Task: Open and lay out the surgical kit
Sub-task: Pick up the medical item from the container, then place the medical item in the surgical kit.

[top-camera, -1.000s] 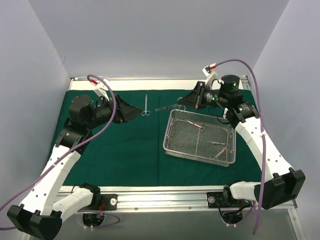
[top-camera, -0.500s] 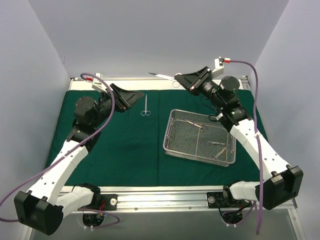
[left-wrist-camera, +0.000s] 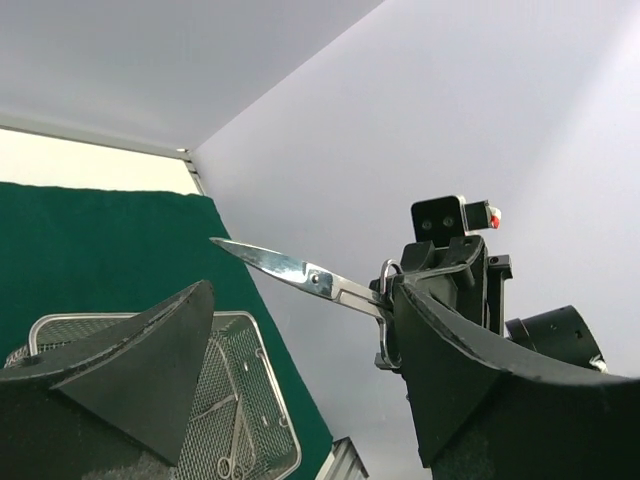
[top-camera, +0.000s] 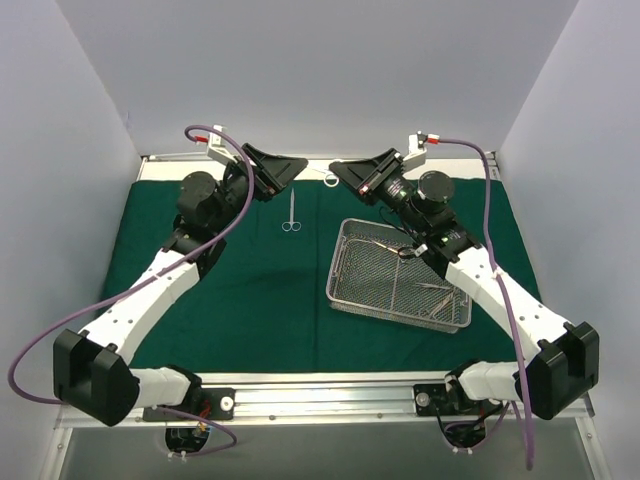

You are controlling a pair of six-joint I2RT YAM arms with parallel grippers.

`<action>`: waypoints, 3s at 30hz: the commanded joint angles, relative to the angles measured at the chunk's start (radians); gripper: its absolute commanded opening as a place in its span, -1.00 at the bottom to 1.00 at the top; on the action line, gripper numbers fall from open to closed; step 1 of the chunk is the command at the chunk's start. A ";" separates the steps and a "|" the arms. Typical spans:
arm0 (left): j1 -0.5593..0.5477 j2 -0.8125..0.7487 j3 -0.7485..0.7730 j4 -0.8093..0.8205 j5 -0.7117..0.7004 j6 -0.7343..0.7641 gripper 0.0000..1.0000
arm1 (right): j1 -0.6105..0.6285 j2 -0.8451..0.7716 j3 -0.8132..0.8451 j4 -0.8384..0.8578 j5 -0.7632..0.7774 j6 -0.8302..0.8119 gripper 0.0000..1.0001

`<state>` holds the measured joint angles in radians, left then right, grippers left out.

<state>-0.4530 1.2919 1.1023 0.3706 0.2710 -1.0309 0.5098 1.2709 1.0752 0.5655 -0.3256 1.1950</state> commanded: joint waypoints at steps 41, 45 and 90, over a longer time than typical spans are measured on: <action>0.398 0.981 0.974 -1.183 0.783 0.998 -0.95 | -0.254 0.154 0.531 -1.265 0.060 -0.945 0.58; 0.392 1.122 1.144 -1.334 0.760 1.117 -0.95 | -0.274 0.166 0.508 -1.259 0.048 -0.945 0.57; 0.370 1.383 1.421 -1.345 0.583 1.177 -0.66 | -0.418 0.209 0.410 -1.267 -0.055 -0.971 0.52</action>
<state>-0.0944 2.6541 2.4733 -0.9764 0.8814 0.1242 0.0986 1.4776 1.4967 -0.6998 -0.3630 0.2268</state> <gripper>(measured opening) 0.160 0.762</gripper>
